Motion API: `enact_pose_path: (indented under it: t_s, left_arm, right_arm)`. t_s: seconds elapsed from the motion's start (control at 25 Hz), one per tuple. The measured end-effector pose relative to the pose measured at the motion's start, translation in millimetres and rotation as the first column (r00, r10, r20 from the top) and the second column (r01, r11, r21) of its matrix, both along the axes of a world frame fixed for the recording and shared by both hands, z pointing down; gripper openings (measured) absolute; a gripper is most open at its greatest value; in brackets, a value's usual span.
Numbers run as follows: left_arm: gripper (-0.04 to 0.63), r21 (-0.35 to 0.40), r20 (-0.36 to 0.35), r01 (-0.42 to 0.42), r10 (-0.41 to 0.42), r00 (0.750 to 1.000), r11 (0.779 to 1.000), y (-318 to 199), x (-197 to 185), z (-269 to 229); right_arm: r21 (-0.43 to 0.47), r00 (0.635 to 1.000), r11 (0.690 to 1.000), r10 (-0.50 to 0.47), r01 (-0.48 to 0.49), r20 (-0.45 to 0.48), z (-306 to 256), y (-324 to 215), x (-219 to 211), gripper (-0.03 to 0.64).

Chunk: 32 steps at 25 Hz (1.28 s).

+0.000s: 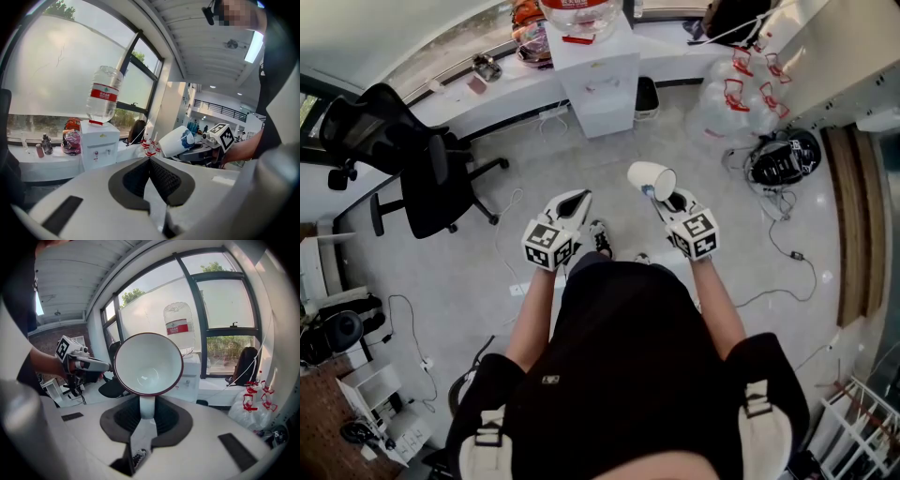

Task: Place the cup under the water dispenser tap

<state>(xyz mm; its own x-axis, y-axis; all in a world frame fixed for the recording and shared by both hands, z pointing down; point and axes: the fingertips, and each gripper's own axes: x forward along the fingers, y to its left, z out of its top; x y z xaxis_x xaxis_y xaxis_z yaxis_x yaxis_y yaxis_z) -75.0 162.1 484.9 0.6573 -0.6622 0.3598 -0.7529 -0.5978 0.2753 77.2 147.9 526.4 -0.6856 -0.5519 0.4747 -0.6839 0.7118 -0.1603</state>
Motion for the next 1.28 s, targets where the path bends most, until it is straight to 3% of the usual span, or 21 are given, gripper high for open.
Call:
enact_pose_path:
  t_s: [0.88, 1.28]
  left_arm:
    - [0.000, 0.012, -0.015, -0.105, 0.106, 0.994, 0.994, -70, -56, 8]
    - [0.000, 0.034, -0.033, -0.061, 0.062, 0.998, 0.998, -98, -104, 10]
  right_arm:
    - [0.005, 0.996, 0.997, 0.081, -0.081, -0.047, 7, -53, -54, 0.041]
    - [0.022, 0.997, 0.999, 0.040, -0.039, -0.063, 12, -77, -104, 0.041]
